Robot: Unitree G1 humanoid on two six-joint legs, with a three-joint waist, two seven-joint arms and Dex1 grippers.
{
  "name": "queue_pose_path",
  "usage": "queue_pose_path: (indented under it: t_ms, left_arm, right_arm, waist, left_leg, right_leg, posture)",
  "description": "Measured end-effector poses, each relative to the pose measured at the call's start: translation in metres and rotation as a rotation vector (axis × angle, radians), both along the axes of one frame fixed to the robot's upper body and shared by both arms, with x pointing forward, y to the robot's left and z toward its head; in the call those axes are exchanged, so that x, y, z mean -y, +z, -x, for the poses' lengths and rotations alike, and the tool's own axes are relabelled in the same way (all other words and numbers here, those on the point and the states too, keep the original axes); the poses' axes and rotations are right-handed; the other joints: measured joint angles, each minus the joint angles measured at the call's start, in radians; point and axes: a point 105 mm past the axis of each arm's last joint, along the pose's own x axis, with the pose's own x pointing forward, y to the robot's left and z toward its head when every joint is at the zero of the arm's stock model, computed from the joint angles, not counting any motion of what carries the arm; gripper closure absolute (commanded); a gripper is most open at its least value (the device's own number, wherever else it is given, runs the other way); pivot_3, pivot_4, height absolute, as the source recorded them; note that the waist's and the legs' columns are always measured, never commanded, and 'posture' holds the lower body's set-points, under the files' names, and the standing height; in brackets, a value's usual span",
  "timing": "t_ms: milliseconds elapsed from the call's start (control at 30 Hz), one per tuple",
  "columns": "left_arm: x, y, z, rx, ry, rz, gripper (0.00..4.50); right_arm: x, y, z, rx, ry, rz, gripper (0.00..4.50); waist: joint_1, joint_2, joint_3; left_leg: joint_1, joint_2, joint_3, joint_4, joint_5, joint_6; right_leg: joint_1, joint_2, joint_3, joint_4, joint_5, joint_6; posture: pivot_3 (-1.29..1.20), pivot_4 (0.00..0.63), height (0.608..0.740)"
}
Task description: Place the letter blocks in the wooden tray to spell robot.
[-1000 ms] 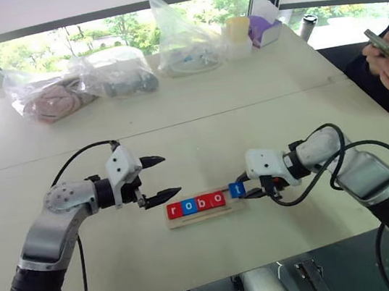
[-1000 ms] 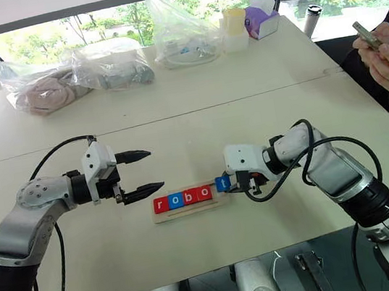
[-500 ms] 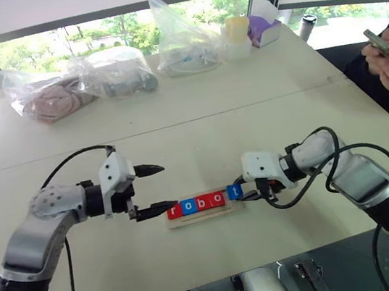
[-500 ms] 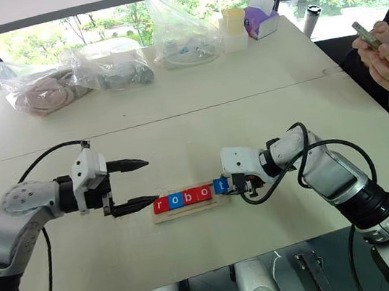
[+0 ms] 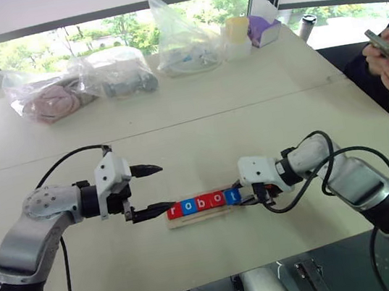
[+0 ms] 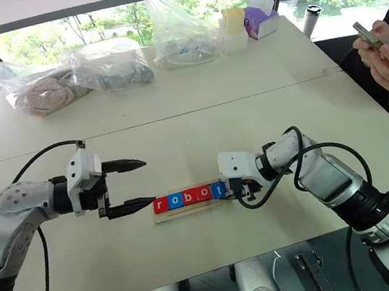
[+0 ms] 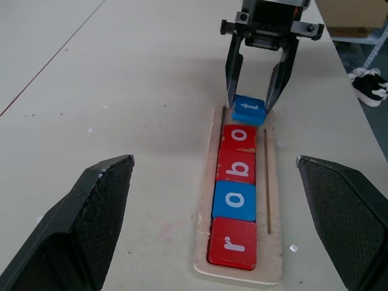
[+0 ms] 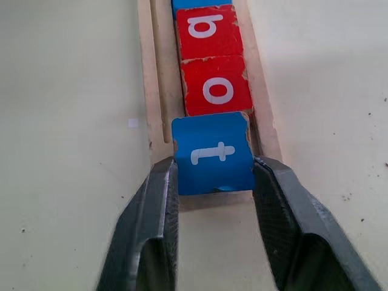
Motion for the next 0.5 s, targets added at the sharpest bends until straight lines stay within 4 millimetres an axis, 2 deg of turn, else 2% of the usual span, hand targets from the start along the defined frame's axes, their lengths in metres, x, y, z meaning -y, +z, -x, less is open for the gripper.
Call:
queue_pose_path:
  t_ms: [67, 100, 500]
  left_arm:
    - [0.0000, 0.0001, -0.0004, 0.001, 0.004, 0.001, 0.00]
    - [0.0001, 0.0002, -0.0007, 0.002, 0.006, 0.002, 0.00]
    - [0.0016, 0.0028, -0.0037, 0.015, 0.021, 0.012, 0.00]
  right_arm:
    - [-0.0007, 0.0010, -0.0013, 0.012, 0.003, 0.002, 0.30]
    - [-0.0011, 0.0023, -0.0026, 0.020, 0.005, 0.003, 0.02]
    - [-0.0010, 0.0055, -0.0102, 0.044, 0.003, 0.006, 0.02]
  waist:
    - [0.000, 0.000, 0.000]
    - [0.000, 0.000, 0.000]
    - [0.000, 0.000, 0.000]
  left_leg:
    - [0.000, 0.000, 0.000, 0.000, 0.000, 0.000]
    - [0.000, 0.000, 0.000, 0.000, 0.000, 0.000]
    - [0.000, 0.000, 0.000, 0.000, 0.000, 0.000]
  right_leg:
    - [0.000, 0.000, 0.000, 0.000, 0.000, 0.000]
    - [0.000, 0.000, 0.000, 0.000, 0.000, 0.000]
    - [0.000, 0.000, 0.000, 0.000, 0.000, 0.000]
  posture:
    - [0.00, 0.150, 0.740]
    - [0.00, 0.150, 0.740]
    - [0.00, 0.150, 0.740]
